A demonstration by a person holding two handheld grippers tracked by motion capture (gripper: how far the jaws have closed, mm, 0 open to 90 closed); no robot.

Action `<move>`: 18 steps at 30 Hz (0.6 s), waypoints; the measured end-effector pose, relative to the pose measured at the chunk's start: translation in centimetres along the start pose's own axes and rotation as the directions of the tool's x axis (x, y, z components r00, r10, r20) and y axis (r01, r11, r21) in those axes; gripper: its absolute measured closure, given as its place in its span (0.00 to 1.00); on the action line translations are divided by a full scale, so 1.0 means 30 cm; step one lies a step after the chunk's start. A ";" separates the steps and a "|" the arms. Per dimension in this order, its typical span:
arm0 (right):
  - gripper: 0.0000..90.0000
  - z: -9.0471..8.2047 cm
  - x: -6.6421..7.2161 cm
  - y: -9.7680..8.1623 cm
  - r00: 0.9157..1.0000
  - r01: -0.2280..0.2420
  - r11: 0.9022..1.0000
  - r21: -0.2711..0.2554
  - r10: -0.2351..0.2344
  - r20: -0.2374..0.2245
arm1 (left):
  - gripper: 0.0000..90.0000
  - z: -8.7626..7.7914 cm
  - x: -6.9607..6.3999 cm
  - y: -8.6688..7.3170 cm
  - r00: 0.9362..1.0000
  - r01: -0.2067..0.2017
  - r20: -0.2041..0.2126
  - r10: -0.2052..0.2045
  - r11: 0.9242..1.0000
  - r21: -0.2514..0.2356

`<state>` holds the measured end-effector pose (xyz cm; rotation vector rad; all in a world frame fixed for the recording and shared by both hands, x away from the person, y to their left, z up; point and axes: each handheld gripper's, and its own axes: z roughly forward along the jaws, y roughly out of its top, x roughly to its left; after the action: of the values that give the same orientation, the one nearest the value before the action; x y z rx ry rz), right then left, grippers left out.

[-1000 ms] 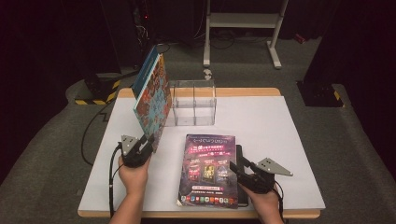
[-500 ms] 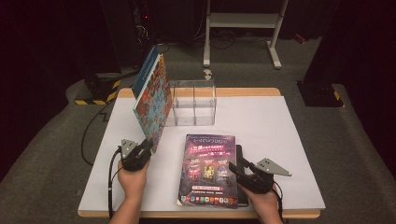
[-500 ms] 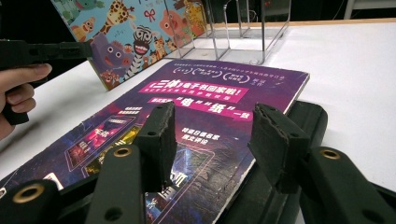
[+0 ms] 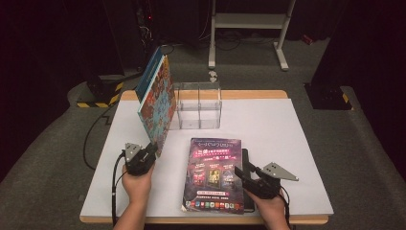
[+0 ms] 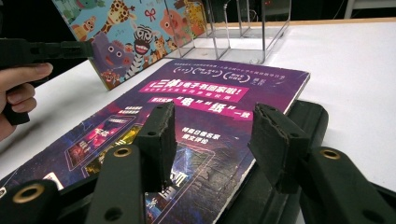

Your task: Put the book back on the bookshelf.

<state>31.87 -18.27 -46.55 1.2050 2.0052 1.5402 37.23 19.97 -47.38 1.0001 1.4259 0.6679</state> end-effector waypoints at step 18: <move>0.52 0.003 -0.006 -0.003 1.000 0.025 1.000 0.014 -0.025 0.018 | 0.59 -0.098 0.012 -0.003 0.992 -0.078 0.104 0.068 0.992 0.101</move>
<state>31.99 -18.38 -46.71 1.1899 2.0155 1.5008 34.37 20.72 -47.27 1.1573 1.3523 0.5921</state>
